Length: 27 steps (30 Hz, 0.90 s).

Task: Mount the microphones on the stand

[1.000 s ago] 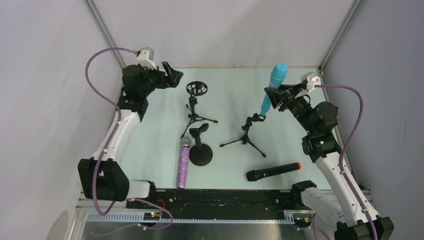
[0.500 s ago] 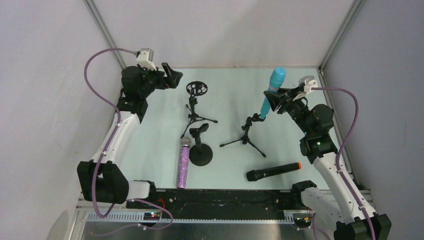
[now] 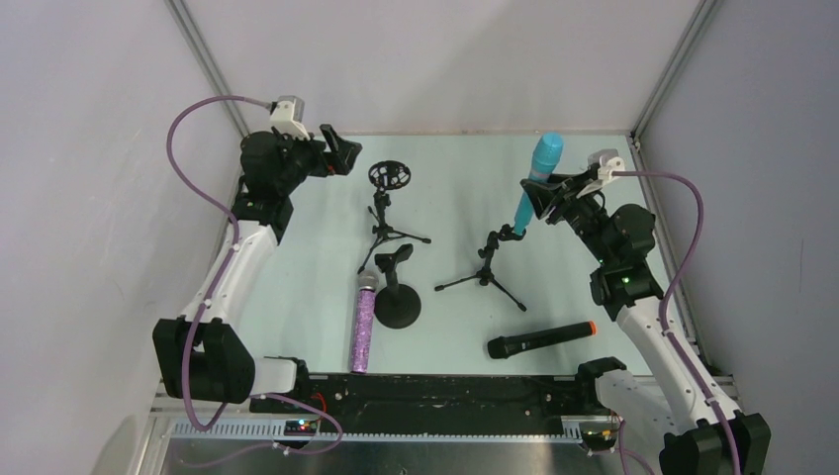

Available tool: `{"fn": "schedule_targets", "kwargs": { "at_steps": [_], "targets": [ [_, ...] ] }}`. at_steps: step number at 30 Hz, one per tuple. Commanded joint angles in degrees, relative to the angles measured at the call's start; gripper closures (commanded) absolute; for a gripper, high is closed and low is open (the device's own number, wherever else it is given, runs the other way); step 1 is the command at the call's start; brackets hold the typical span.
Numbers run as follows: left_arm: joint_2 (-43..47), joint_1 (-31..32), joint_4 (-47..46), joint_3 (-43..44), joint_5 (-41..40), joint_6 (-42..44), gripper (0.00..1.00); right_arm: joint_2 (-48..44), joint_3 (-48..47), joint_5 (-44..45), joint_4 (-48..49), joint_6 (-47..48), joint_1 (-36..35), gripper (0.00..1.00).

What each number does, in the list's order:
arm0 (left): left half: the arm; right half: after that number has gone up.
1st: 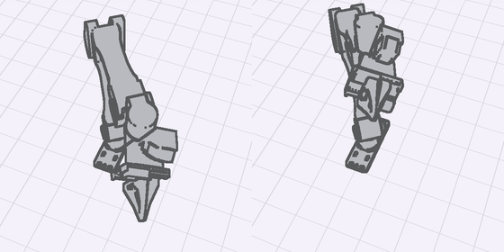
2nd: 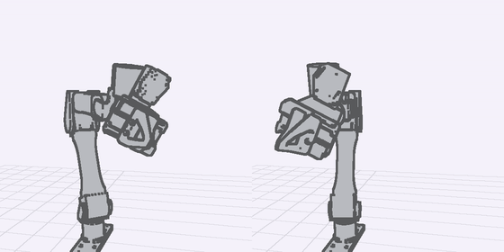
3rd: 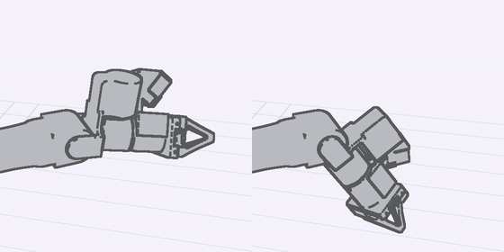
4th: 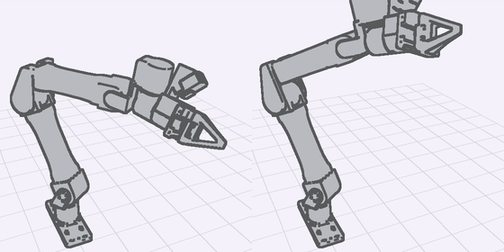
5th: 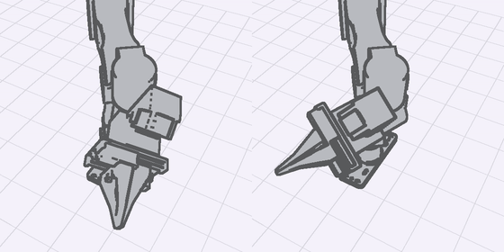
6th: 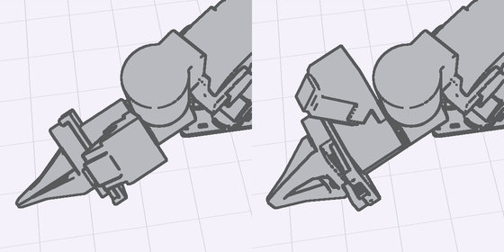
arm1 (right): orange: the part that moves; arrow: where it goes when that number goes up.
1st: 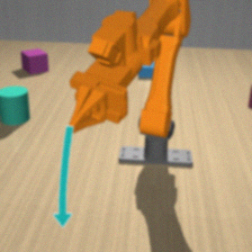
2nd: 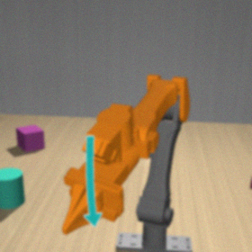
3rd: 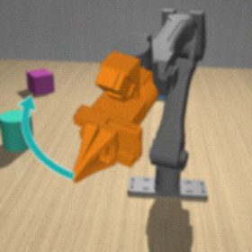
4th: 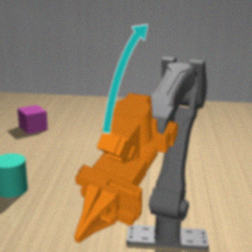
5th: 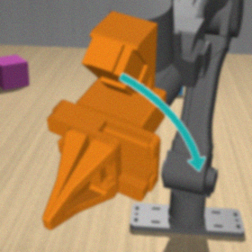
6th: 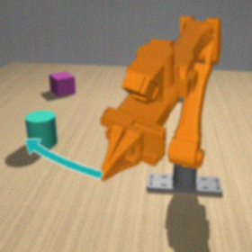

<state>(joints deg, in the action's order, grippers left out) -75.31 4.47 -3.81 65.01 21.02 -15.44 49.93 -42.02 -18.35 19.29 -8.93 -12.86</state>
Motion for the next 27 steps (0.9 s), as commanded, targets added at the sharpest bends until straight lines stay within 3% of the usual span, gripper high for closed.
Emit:
{"fn": "schedule_targets", "kwargs": {
  "at_steps": [1,13,27],
  "targets": [
    [0.7,-0.3,-2.4,-0.3,0.1,0.5,0.0,0.1,0.7,0.4,4.2,0.7,0.2,1.0],
    [0.7,-0.3,-2.5,-0.4,0.1,0.6,0.0,-0.6,7.6,-0.2,12.3,0.7,0.0,1.0],
    [0.9,-0.3,-2.5,-0.5,0.2,0.8,0.0,-0.5,11.7,-0.1,15.1,0.8,-0.8,1.0]
  ]
}}
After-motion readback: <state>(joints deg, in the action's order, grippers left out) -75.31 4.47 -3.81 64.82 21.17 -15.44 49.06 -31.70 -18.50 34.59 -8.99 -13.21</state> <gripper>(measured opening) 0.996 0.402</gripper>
